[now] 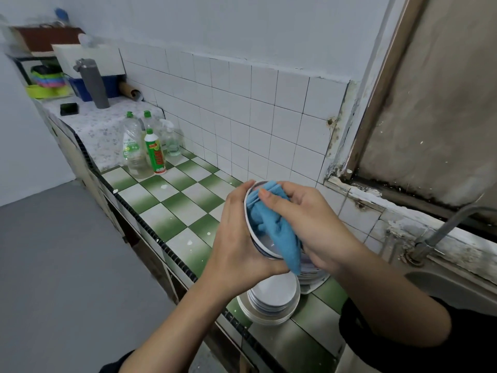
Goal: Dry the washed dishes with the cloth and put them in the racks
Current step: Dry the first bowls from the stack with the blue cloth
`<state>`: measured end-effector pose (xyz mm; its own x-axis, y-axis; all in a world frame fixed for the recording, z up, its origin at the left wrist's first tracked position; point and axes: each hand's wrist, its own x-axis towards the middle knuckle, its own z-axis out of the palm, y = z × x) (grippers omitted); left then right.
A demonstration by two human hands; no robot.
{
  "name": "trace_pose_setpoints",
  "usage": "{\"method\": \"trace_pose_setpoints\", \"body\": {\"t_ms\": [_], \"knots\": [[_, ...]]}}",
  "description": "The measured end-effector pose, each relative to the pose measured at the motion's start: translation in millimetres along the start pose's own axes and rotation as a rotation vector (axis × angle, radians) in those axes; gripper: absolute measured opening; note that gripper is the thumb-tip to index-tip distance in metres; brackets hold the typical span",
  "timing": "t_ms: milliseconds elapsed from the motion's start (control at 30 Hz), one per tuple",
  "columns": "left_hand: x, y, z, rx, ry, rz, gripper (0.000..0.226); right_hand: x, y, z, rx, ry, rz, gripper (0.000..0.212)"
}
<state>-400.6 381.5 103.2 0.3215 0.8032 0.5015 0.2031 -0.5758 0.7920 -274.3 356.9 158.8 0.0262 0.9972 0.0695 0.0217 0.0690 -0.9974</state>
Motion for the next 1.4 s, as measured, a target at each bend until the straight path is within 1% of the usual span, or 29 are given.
{"method": "trace_pose_setpoints", "body": {"t_ms": [33,67,133,200,233,300,333,400,467,533,600,633,700,733,800,867,933,967,1033,1067,1100,1133,1200,1300,1400], "knots": [[2.1,-0.2,-3.7,0.015,0.008,-0.004,0.11,-0.6,0.0,-0.8,0.004,-0.102,0.014,0.013],[4.5,0.1,-8.5,0.033,0.021,-0.018,0.108,-2.0,-1.0,-3.2,-0.051,-0.206,0.002,0.023],[10.0,0.0,-18.0,0.043,0.046,-0.036,0.107,-3.0,-5.4,-9.8,-0.269,-0.388,-0.081,0.039],[13.2,1.9,-24.4,0.029,0.067,-0.034,0.11,-2.3,-11.4,-17.5,-0.424,-0.473,-0.151,0.045],[14.0,3.5,-26.4,0.021,0.071,-0.031,0.111,-2.0,-14.2,-20.6,-0.442,-0.486,-0.164,0.046],[13.8,7.1,-26.8,-0.028,0.061,-0.049,0.112,-2.5,-19.8,-20.8,-0.369,-0.465,-0.18,0.046],[12.9,7.7,-25.8,-0.068,0.049,-0.069,0.114,-2.2,-20.7,-18.3,-0.311,-0.416,-0.208,0.042],[12.3,9.4,-22.7,-0.104,0.016,-0.077,0.114,0.8,-19.2,-11.6,-0.216,-0.221,-0.291,0.032],[13.8,7.2,-18.1,-0.14,-0.005,-0.076,0.112,3.9,-16.1,-4.9,-0.216,-0.026,-0.369,0.025],[15.9,6.2,-17.3,-0.195,-0.021,-0.092,0.112,3.0,-14.8,1.7,-0.268,0.042,-0.391,0.024],[17.7,3.6,-19.8,-0.184,-0.017,-0.101,0.116,0.0,-14.5,5.0,-0.381,0.006,-0.383,0.029],[17.6,2.9,-22.3,-0.181,-0.002,-0.102,0.119,-1.8,-15.7,5.0,-0.465,-0.052,-0.369,0.036],[17.4,3.4,-28.4,-0.195,0.031,-0.113,0.12,-3.3,-19.2,1.5,-0.611,-0.24,-0.315,0.053],[17.8,4.1,-31.1,-0.197,0.04,-0.113,0.119,-2.6,-22.0,-1.4,-0.657,-0.333,-0.288,0.058],[19.5,3.6,-35.0,-0.173,0.051,-0.101,0.118,-0.7,-29.7,-9.5,-0.693,-0.466,-0.246,0.06],[21.0,3.5,-36.0,-0.124,0.064,-0.085,0.117,2.4,-38.9,-17.0,-0.767,-0.542,-0.251,0.058],[22.4,6.0,-34.1,-0.131,0.067,-0.067,0.115,6.6,-43.8,-19.3,-0.752,-0.549,-0.25,0.054],[23.3,8.9,-32.2,-0.135,0.064,-0.053,0.113,9.1,-43.8,-18.0,-0.67,-0.501,-0.241,0.051],[24.7,11.5,-27.9,-0.158,0.043,-0.018,0.106,13.8,-39.2,-13.7,-0.471,-0.327,-0.263,0.043],[25.0,10.4,-26.7,-0.172,0.029,-0.007,0.103,15.2,-36.7,-11.6,-0.438,-0.268,-0.292,0.039],[25.3,9.1,-27.5,-0.17,0.023,-0.008,0.105,16.0,-34.8,-10.4,-0.454,-0.255,-0.315,0.037],[25.1,7.1,-29.6,-0.155,0.02,-0.019,0.11,16.9,-34.2,-10.5,-0.511,-0.286,-0.324,0.036],[23.0,5.2,-35.7,-0.129,0.004,-0.047,0.119,18.6,-41.2,-15.3,-0.692,-0.433,-0.286,0.035],[20.6,7.6,-41.6,-0.086,-0.007,-0.048,0.116,23.5,-60.0,-29.7,-0.823,-0.706,-0.213,0.038],[24.2,9.5,-45.6,-0.15,-0.048,-0.036,0.111,37.2,-70.4,-40.9,-0.996,-0.841,-0.22,0.041]]}}
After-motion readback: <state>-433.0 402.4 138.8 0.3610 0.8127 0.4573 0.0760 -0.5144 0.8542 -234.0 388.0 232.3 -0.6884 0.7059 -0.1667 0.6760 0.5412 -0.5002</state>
